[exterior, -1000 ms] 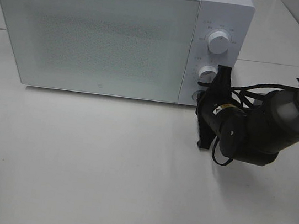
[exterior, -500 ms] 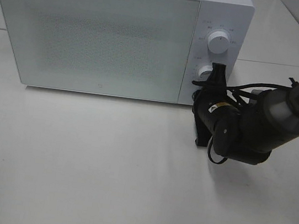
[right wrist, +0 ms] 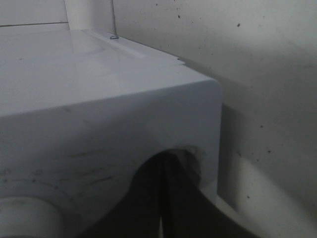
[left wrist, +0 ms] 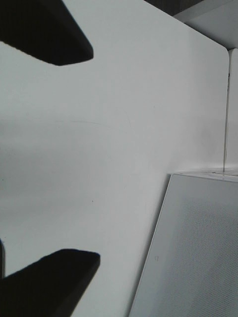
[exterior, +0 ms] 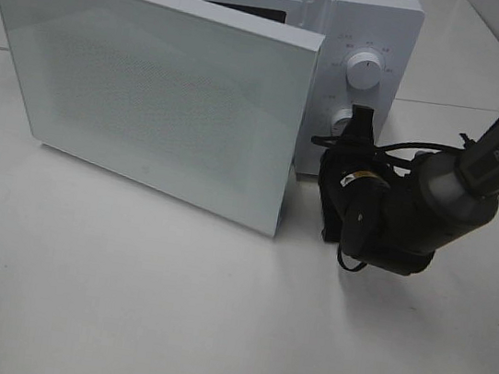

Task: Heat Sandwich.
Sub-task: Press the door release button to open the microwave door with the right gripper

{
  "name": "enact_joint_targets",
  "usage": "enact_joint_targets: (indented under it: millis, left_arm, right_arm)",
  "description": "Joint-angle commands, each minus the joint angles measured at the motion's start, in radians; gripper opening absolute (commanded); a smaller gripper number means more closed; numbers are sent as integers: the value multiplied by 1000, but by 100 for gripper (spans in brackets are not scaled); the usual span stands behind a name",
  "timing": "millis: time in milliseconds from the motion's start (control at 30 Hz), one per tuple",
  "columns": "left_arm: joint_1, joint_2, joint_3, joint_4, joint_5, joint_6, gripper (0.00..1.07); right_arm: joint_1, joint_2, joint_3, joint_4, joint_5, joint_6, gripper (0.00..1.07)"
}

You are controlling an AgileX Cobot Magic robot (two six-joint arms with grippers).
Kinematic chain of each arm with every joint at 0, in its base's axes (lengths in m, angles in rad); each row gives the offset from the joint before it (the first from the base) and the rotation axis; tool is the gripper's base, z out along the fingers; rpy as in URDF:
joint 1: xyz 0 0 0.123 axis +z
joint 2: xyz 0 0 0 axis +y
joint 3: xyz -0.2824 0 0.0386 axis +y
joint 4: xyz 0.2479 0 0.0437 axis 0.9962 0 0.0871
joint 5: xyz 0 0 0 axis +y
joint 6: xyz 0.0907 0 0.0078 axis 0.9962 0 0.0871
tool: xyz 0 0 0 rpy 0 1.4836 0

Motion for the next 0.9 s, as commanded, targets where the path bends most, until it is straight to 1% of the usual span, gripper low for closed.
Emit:
enact_joint_targets:
  millis: [33, 533, 900]
  left_arm:
    - [2, -4, 2, -8, 1, 2, 95]
    - [2, -4, 2, -8, 1, 2, 95]
    - [2, -4, 2, -8, 1, 2, 95]
  right_arm:
    - [-45, -10, -98, -61, -243, -29, 0]
    - [-46, -10, -98, -78, -169, -50, 0]
    - [-46, -37, -93, -82, -45, -55, 0]
